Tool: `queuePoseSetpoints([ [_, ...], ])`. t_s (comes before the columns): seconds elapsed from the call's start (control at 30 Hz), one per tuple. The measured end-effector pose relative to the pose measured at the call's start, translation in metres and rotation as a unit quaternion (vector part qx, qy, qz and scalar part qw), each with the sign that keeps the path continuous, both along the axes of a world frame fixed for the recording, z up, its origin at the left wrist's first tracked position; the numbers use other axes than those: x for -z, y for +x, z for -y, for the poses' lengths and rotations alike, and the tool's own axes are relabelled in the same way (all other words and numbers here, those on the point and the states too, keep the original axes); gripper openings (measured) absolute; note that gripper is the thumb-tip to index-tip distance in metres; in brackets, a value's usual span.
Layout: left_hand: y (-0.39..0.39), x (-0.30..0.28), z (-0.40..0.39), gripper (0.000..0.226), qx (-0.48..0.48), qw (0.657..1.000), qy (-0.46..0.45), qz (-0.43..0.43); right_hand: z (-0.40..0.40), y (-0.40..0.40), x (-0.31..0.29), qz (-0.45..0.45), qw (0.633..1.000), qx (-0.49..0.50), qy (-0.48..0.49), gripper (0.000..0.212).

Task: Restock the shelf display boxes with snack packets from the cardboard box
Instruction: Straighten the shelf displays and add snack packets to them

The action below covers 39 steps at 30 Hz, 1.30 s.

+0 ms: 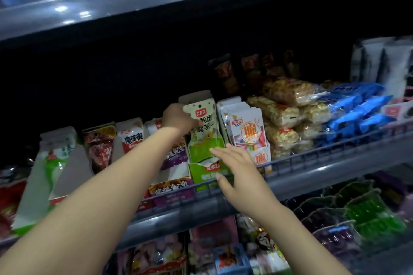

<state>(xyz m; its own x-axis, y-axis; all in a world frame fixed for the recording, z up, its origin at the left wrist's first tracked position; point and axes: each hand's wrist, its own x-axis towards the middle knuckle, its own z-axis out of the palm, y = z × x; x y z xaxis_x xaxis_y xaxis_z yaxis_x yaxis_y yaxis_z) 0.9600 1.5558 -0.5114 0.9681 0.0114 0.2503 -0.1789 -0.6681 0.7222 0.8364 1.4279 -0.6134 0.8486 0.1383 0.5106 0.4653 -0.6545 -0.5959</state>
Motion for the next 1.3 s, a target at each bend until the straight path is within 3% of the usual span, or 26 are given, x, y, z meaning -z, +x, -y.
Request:
queuePoseSetpoints([
  [0.2, 0.002, -0.003, 0.002, 0.04, 0.066, 0.976, 0.194, 0.067, 0.0, 0.0, 0.0, 0.007, 1.0, -0.002, -0.015, 0.053],
  [0.37, 0.007, -0.006, -0.004, 0.06, 0.089, 0.957, 0.258, 0.098, -0.003, -0.001, -0.001, 0.011, 1.0, 0.004, -0.022, 0.054],
  [0.57, 0.015, -0.004, -0.01, 0.047, 0.09, 0.972, 0.195, 0.095, -0.002, 0.001, 0.001, 0.015, 1.0, 0.003, -0.024, 0.053],
  [0.83, 0.019, 0.013, -0.012, 0.065, 0.004, 0.938, 0.318, 0.14, -0.002, 0.002, 0.002, 0.019, 1.0, 0.01, -0.019, 0.051],
  [1.07, 0.018, 0.018, -0.014, 0.067, -0.022, 0.937, 0.322, 0.132, -0.002, 0.001, 0.003, 0.023, 1.0, 0.016, -0.012, 0.051],
  [1.3, 0.005, 0.029, -0.015, 0.058, -0.006, 0.963, 0.227, 0.148, -0.004, 0.0, 0.004, 0.018, 1.0, 0.02, -0.015, 0.055],
])
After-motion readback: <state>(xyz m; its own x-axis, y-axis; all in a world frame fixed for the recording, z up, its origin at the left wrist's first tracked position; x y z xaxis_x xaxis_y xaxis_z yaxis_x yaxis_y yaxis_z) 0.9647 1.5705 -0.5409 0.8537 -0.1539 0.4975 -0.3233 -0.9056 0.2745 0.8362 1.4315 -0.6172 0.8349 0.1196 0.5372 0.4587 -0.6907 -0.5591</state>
